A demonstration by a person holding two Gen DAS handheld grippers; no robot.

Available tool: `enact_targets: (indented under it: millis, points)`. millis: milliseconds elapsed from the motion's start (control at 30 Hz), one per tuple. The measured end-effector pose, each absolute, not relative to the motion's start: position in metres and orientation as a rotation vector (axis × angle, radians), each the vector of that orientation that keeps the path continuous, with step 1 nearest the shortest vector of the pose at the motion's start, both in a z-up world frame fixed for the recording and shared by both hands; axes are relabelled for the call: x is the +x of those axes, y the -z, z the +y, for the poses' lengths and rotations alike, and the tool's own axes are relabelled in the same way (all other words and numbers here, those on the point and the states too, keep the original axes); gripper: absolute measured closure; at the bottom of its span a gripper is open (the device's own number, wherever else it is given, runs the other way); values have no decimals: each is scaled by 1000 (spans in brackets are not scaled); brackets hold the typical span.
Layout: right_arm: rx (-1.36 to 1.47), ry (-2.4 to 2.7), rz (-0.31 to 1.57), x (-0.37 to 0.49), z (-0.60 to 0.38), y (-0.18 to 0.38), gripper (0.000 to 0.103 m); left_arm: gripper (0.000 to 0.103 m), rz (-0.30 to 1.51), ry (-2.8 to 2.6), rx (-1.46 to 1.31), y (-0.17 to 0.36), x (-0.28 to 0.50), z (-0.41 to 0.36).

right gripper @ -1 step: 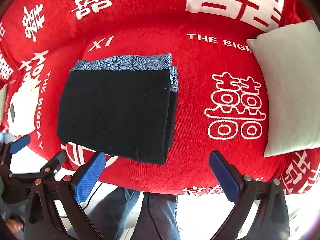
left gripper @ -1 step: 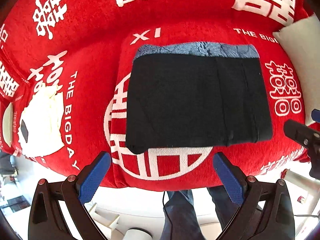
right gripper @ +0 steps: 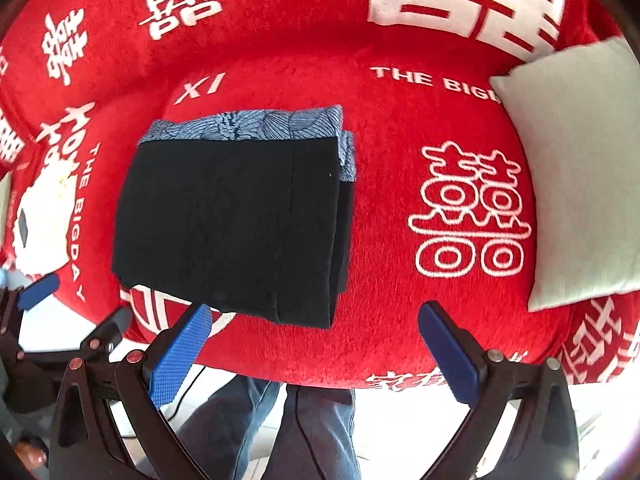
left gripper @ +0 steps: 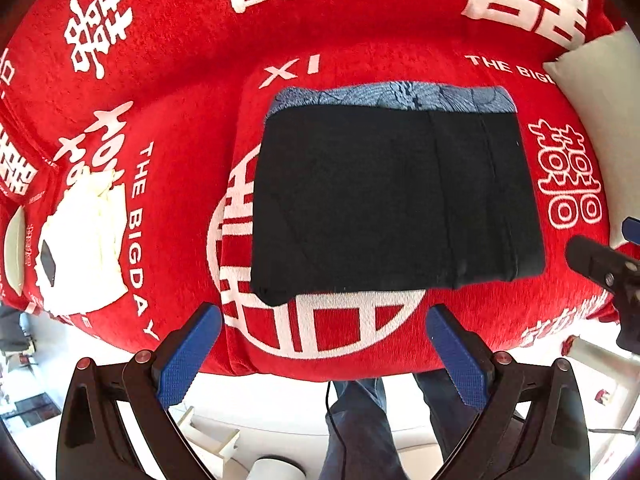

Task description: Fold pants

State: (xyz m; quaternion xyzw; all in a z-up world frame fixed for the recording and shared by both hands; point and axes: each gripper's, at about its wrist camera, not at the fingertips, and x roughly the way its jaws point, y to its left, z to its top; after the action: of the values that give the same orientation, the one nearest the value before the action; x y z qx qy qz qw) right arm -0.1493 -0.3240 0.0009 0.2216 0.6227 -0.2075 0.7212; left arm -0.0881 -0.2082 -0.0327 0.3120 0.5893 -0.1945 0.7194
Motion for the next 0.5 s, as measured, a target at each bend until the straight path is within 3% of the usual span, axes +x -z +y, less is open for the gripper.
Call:
enact_targets:
  millis: [500]
  points:
    - [412, 548, 1295, -156, -276, -26, 0, 0, 1248, 429, 653, 14, -87, -171]
